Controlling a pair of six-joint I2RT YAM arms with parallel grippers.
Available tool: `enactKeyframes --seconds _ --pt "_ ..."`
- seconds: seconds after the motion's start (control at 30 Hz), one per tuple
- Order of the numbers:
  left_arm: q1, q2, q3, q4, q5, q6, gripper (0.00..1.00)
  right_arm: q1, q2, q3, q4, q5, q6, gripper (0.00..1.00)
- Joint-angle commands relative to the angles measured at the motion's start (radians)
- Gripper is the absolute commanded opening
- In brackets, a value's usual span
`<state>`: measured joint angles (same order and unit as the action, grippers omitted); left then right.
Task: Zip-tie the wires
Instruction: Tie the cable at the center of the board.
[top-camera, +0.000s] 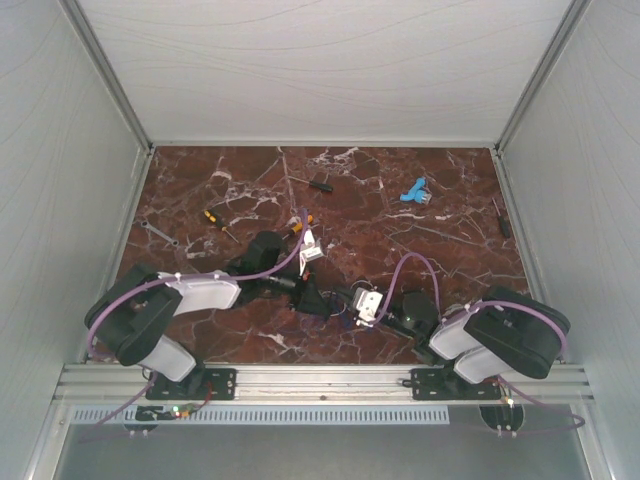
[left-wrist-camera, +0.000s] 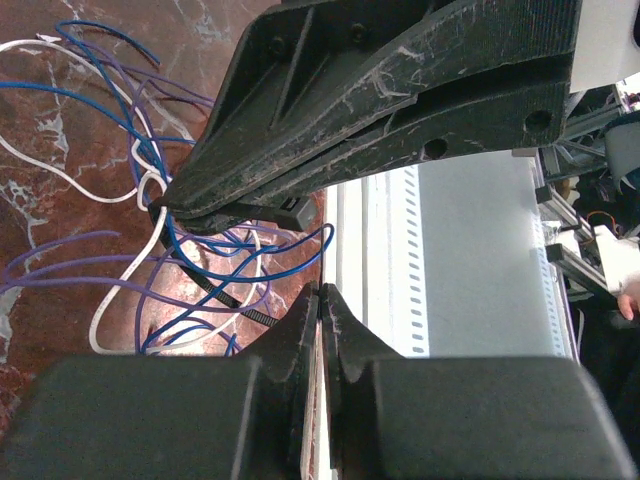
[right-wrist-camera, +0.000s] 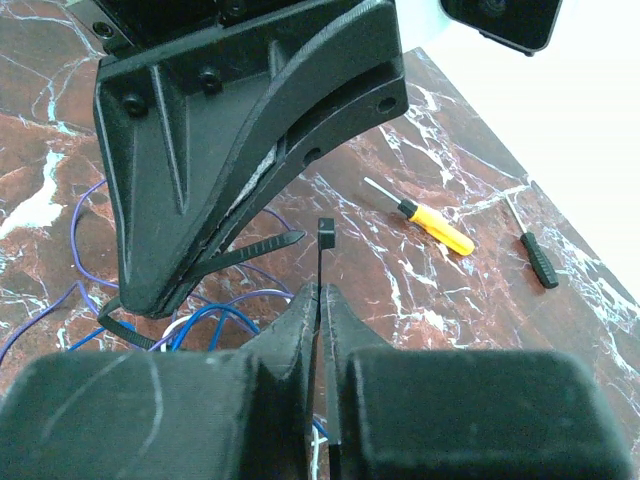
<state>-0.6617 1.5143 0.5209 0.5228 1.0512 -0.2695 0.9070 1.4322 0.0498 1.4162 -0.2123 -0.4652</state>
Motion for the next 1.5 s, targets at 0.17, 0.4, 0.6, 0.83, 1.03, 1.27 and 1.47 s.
enactKeyframes --seconds 0.17,0.4,0.6,0.83,1.03,1.27,1.47 --pt "0.002 -0.031 0.001 0.066 0.030 -0.010 0.00 0.009 -0.030 -0.008 0.114 0.002 -0.051 0.00" --pt "0.002 -0.036 -0.001 0.070 0.032 -0.011 0.00 0.013 -0.050 -0.014 0.098 -0.012 -0.049 0.00" --pt "0.003 -0.042 -0.005 0.090 0.045 -0.022 0.00 0.016 -0.056 -0.015 0.091 -0.026 -0.041 0.00" --pt "0.009 -0.045 -0.009 0.105 0.049 -0.033 0.00 0.024 -0.058 -0.022 0.090 -0.024 -0.033 0.00" --pt "0.012 -0.042 -0.009 0.108 0.050 -0.036 0.00 0.032 -0.075 -0.029 0.090 -0.016 -0.033 0.00" --pt "0.014 -0.027 -0.006 0.105 0.060 -0.036 0.00 0.037 -0.107 -0.027 0.079 0.014 -0.022 0.00" --pt "0.014 -0.022 -0.002 0.108 0.073 -0.037 0.00 0.037 -0.109 -0.027 0.072 0.003 -0.026 0.00"
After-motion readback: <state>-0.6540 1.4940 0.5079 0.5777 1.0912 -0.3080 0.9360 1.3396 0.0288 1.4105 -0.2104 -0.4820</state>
